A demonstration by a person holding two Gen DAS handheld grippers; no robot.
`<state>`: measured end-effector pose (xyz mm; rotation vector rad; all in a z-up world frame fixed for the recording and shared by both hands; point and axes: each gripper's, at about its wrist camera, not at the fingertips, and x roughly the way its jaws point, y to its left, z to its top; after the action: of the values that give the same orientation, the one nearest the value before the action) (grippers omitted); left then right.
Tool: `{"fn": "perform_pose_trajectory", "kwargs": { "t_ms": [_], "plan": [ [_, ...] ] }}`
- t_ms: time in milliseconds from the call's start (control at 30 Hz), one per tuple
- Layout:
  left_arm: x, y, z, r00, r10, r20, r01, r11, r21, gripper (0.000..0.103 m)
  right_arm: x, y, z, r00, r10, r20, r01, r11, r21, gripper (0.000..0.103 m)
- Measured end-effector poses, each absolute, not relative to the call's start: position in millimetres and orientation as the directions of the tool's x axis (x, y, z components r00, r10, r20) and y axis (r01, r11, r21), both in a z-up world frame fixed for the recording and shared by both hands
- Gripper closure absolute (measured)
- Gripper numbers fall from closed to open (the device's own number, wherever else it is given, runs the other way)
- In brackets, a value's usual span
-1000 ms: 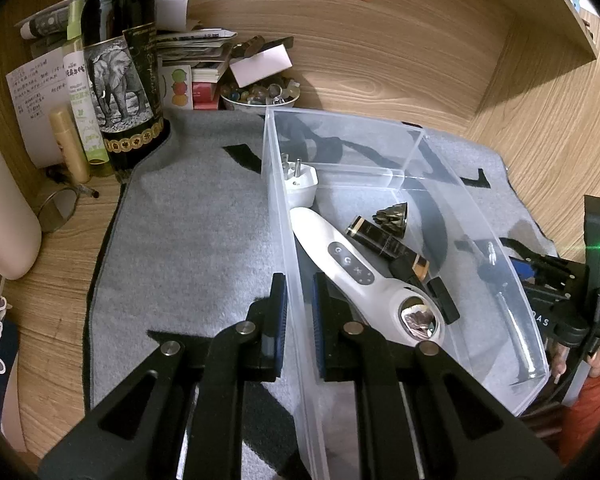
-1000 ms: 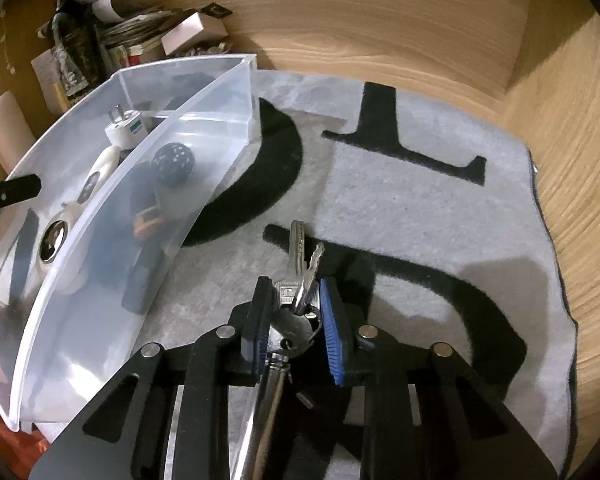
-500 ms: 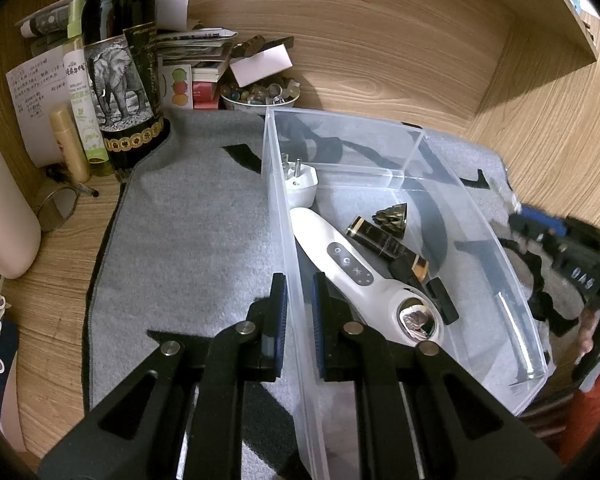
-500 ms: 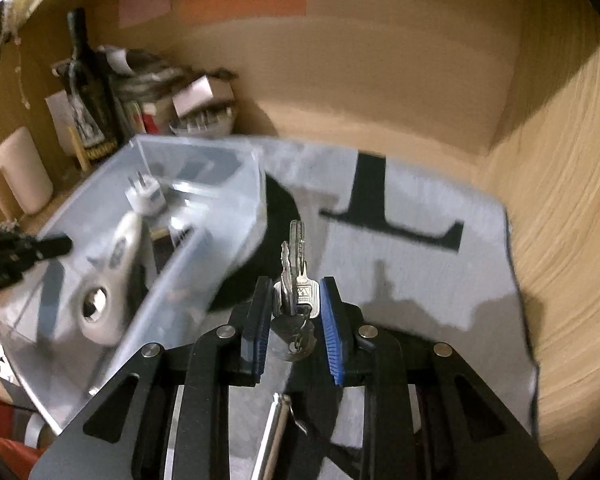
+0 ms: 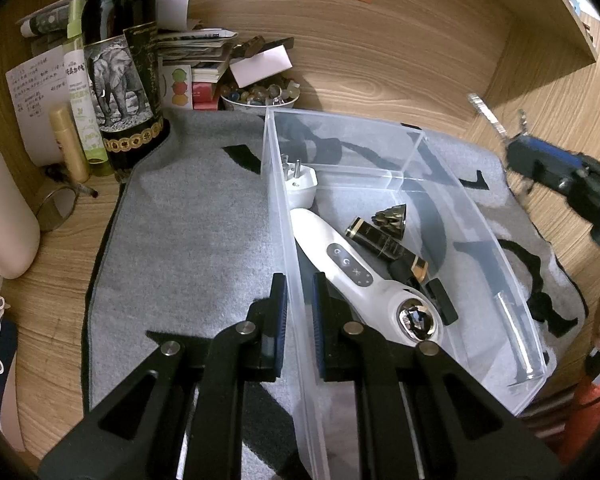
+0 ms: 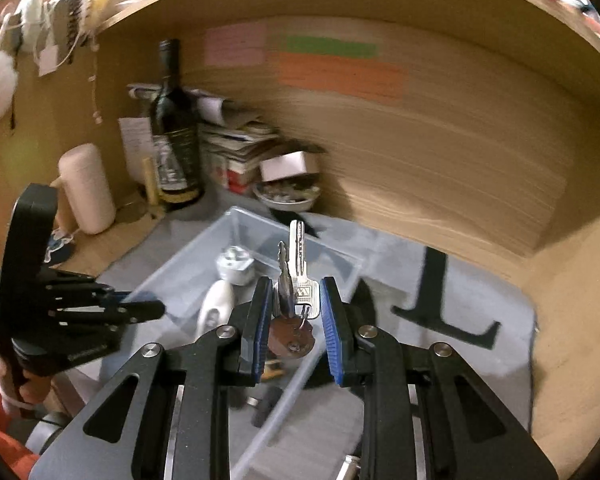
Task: Organize rigid objects
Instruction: 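Carry the key ring into the clear box and open the right gripper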
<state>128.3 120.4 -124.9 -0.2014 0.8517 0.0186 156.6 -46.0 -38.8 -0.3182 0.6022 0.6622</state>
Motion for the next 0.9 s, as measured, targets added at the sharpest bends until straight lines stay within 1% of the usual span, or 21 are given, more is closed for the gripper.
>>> {"fn": "perform_pose_trajectory", "kwargs": {
  "t_ms": [67,267,367,500,633,800,900],
  "plan": [
    [128.9,120.1,-124.5,0.66,-0.065,-0.749,-0.096,0.981,-0.17,0.092,158.9,-37.3,-48.0,0.598,0.49,-0.634,-0.678,0.731,-0.075,0.081],
    [129.1,119.7,-124.5,0.66,-0.067,-0.748,-0.095,0.981,-0.171,0.092,174.1,-17.0,-88.1,0.51,0.442,-0.738,-0.703,0.709,-0.062,0.081],
    [129.3,119.6,-124.3,0.661,-0.069,-0.747,-0.094,0.98,-0.174,0.092,179.8,-14.7,-98.7,0.478,0.422,-0.77,-0.704,0.708,-0.049,0.081],
    [129.3,119.5,-124.3,0.661,-0.069,-0.747,-0.094,0.98,-0.174,0.092,183.9,-13.7,-102.6,0.454,0.412,-0.79,-0.7,0.713,-0.031,0.08],
    [129.8,119.4,-124.3,0.661,-0.07,-0.747,-0.094,0.98,-0.174,0.092,182.0,-15.0,-97.9,0.458,0.424,-0.782,-0.701,0.713,-0.024,0.08],
    [130.1,118.9,-124.2,0.661,-0.07,-0.747,-0.093,0.98,-0.174,0.092,176.4,-24.3,-82.6,0.502,0.437,-0.746,-0.683,0.73,-0.032,0.068],
    [130.0,119.3,-124.2,0.66,-0.069,-0.748,-0.094,0.98,-0.174,0.092,173.6,-33.8,-73.0,0.533,0.438,-0.724,-0.665,0.746,-0.038,0.063]
  ]
}}
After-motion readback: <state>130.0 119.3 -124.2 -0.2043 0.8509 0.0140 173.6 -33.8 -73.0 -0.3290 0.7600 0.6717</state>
